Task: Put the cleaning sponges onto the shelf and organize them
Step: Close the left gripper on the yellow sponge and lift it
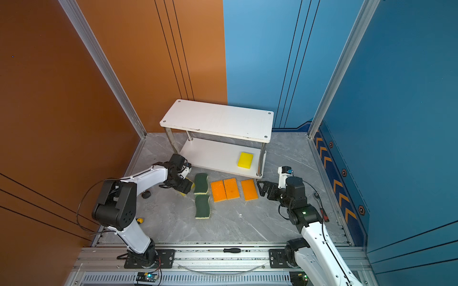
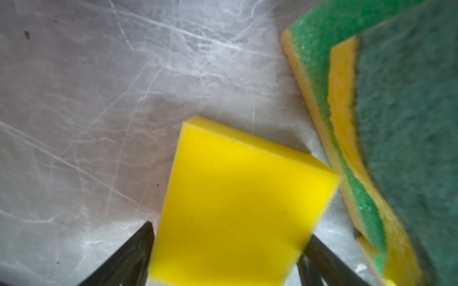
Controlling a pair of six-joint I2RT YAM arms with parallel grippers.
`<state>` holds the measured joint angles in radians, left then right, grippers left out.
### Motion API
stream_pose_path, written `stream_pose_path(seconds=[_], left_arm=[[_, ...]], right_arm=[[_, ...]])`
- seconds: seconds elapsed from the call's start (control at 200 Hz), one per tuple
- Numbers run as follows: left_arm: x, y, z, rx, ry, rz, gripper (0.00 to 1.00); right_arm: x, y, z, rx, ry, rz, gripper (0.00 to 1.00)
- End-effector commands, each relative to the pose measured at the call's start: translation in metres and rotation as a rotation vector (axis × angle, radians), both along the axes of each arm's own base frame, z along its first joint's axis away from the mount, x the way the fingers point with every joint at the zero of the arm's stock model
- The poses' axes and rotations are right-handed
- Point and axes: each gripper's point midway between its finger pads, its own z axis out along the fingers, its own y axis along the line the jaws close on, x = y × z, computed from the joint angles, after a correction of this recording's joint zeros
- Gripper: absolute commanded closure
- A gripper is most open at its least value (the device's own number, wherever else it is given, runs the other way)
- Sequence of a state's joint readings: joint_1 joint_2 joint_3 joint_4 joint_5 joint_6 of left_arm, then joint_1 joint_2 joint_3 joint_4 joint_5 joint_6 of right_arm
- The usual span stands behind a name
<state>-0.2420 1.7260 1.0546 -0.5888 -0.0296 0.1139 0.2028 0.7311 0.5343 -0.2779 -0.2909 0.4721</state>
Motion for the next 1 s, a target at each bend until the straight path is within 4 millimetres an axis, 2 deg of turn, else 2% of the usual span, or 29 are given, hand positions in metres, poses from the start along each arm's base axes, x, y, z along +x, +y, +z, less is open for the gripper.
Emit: stream_pose_path(seconds=[0.0, 0.15, 0.34, 0.541, 0.741, 0.996], left_arm=[[-0.004, -0.006, 0.0, -0.048, 0.042, 0.007, 0.2], [-0.003, -0.013, 0.004, -0.098, 0.044, 0.023, 0.25], [-0.002, -0.012, 0.007, -0.125, 0.05, 0.071, 0.32], [0.0, -0.003, 0.011, -0.126, 0.037, 0.146, 0.36], [0.0, 0.014, 0.024, -0.072, -0.006, 0.212, 0.37], [0.0, 0.017, 0.034, -0.09, -0.033, 0.248, 0.4]], right_arm=[[0.001, -0.004, 0.005, -0.005, -0.015, -0.019, 0.0], [0.001, -0.004, 0.004, -0.005, -0.013, -0.02, 0.0], [0.0, -0.004, 0.004, -0.005, -0.012, -0.02, 0.0], [0.0, -0.004, 0.003, -0.006, -0.011, -0.02, 0.0], [0.0, -0.004, 0.003, -0.004, -0.012, -0.019, 0.0], [0.001, -0.003, 0.002, 0.004, -0.011, -0.018, 0.0]])
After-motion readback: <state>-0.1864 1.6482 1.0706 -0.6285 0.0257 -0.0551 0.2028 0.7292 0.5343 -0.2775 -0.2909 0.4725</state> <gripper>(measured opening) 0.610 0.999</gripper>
